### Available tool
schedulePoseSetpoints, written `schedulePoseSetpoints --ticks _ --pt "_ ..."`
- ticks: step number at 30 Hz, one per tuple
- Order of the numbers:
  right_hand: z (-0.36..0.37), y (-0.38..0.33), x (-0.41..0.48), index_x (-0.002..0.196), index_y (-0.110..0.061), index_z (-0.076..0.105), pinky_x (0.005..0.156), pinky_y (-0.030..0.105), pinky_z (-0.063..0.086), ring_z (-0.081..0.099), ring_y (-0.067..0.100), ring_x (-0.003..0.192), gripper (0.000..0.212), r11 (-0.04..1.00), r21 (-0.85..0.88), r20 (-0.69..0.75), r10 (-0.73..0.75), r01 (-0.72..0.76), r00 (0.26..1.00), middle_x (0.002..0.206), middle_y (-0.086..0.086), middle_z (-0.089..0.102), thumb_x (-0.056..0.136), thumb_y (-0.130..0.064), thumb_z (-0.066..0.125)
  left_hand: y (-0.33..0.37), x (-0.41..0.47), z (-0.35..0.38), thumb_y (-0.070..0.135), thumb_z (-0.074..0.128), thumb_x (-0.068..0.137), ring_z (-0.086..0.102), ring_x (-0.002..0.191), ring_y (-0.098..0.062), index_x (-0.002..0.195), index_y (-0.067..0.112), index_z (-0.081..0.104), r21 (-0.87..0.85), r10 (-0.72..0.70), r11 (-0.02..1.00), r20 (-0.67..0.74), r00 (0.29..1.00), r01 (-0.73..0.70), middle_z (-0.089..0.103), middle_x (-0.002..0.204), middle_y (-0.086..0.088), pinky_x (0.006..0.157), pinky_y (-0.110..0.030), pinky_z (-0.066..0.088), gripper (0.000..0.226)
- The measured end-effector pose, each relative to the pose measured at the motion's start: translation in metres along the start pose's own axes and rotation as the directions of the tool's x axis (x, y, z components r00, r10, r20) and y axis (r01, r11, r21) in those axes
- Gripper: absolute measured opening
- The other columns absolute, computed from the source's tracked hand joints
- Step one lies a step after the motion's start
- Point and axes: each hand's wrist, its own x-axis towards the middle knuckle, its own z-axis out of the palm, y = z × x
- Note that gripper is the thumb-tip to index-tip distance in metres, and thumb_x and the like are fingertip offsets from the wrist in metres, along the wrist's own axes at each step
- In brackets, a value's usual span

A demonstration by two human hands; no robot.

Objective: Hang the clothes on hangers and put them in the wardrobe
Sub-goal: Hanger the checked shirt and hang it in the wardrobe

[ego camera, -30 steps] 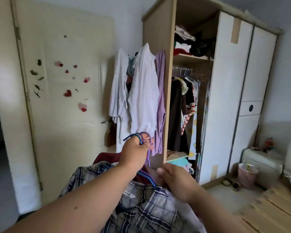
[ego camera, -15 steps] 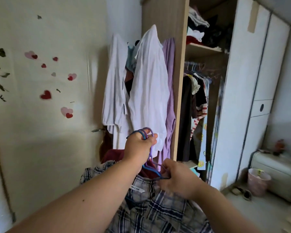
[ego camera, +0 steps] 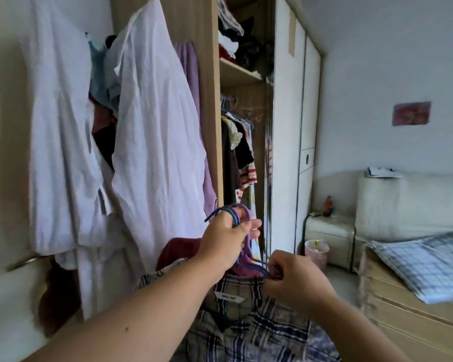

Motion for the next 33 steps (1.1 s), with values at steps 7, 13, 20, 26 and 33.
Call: schedulePoseSetpoints --ticks 7,13,20,26,33 --pt "-0.014 0.046 0.063 0.06 -0.024 0.043 0.048 0.03 0.035 0.047 0.013 0.055 0.02 0.982 -0.118 -0.104 0.138 -0.15 0.985 0.057 -0.002 0.052 0.062 -0.037 0.059 -0.019 0.093 0.032 0.011 0.046 0.098 0.069 0.082 -0.007 0.099 0.021 0.058 0.068 -0.052 0.997 0.188 0.981 0.039 0.07 0.096 0.003 0.078 -0.025 0.056 0.016" --pt "-0.027 0.101 0.158 0.068 -0.024 0.05 0.048 0.027 0.038 0.051 0.01 0.059 0.021 0.959 -0.18 -0.131 0.197 -0.218 0.972 0.065 -0.003 0.057 0.063 -0.041 0.061 -0.034 0.201 0.067 0.021 0.05 0.097 0.07 0.078 -0.009 0.089 0.025 0.058 0.061 -0.025 0.998 0.121 0.992 0.018 0.07 0.09 0.009 0.085 -0.038 0.052 0.012" --pt "-0.061 0.139 0.274 0.066 -0.024 0.049 0.046 0.025 0.039 0.052 0.008 0.059 0.025 0.962 -0.218 -0.137 0.139 -0.167 0.981 0.066 -0.004 0.058 0.063 -0.044 0.062 -0.021 0.32 0.089 0.017 0.061 0.087 0.07 0.077 -0.023 0.082 0.009 0.066 0.11 0.048 0.993 -0.057 0.997 -0.042 0.071 0.083 -0.009 0.072 -0.034 0.055 0.01" --pt "-0.065 0.165 0.362 0.07 -0.027 0.051 0.048 0.025 0.042 0.054 0.008 0.059 0.025 0.97 -0.198 -0.166 0.106 -0.138 0.98 0.068 -0.006 0.06 0.061 -0.047 0.062 -0.023 0.411 0.095 0.008 0.059 0.089 0.069 0.07 -0.013 0.077 0.02 0.062 -0.017 0.055 0.998 -0.022 0.998 -0.056 0.069 0.08 -0.003 0.067 -0.026 0.055 0.017" --pt "-0.071 0.199 0.457 0.062 -0.026 0.052 0.041 0.02 0.032 0.048 0.004 0.053 0.018 0.981 -0.188 -0.229 0.01 -0.055 0.973 0.06 -0.006 0.056 0.06 -0.037 0.066 -0.035 0.5 0.097 0.009 0.048 0.097 0.065 0.065 -0.01 0.082 0.018 0.057 -0.074 0.15 0.986 0.016 0.989 -0.148 0.066 0.08 0.003 0.056 -0.023 0.052 0.019"
